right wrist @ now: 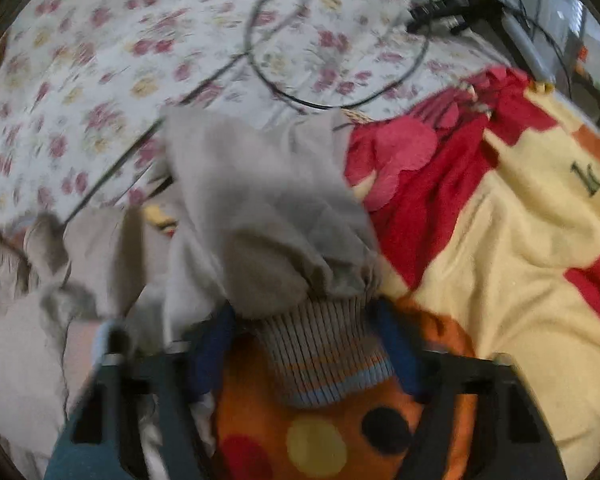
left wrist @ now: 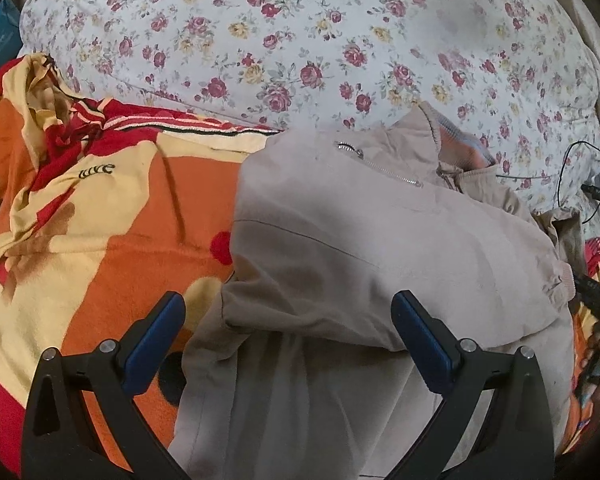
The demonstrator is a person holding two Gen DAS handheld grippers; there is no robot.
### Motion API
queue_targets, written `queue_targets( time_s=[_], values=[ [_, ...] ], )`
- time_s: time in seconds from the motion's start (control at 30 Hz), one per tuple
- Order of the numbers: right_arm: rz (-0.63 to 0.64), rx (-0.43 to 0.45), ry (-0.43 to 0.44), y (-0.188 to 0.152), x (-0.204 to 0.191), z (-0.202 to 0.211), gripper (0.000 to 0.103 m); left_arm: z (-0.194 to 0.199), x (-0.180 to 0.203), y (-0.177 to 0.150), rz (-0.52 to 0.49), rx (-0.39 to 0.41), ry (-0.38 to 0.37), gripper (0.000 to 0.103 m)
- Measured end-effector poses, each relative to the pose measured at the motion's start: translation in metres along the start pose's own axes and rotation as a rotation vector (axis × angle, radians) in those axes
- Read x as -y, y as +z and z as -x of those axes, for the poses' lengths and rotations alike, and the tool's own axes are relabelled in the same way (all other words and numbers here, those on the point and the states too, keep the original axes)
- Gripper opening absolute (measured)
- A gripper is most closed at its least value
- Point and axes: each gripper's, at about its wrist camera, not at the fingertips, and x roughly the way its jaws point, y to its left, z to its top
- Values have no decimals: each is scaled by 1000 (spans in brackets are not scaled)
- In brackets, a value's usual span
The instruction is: Fold large clothes
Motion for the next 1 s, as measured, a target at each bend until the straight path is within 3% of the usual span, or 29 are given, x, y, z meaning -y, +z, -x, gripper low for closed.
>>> queue_targets(
  time_s=[0.03, 0.13, 0.27, 0.37, 0.43, 0.6, 0.7, 0.83, 0.93, 1.0],
  values=[
    [-8, -4, 4, 2, 4, 2, 15, 1, 0, 0, 2, 1, -3, 103],
    [90, 101, -63, 9, 9, 40, 13, 5, -1, 2, 8, 10, -15, 103],
    [360, 384, -279, 15, 3, 127, 14, 14, -4, 3, 26, 27, -28, 103],
    [462, 579, -351, 21, 0, 188, 14, 21, -8, 4, 49, 37, -41, 103],
    [484, 673, -316, 25, -7, 224, 14, 25, -10, 4, 60, 43, -51, 103],
    [562, 828, -34, 23, -57, 300, 14, 40, -21, 6, 85, 76, -66, 103],
    [679, 817, 140, 13, -103, 313, 15, 48, -35, 10, 130, 102, -78, 103],
    [862, 689, 331, -15, -181, 293, 16, 51, -54, 13, 195, 120, -78, 103],
    [929, 512, 413, -40, -238, 237, 24, 46, -64, 17, 224, 113, -76, 103],
    [914, 329, 464, -54, -264, 187, 44, 43, -66, 19, 230, 114, -82, 103]
  ],
)
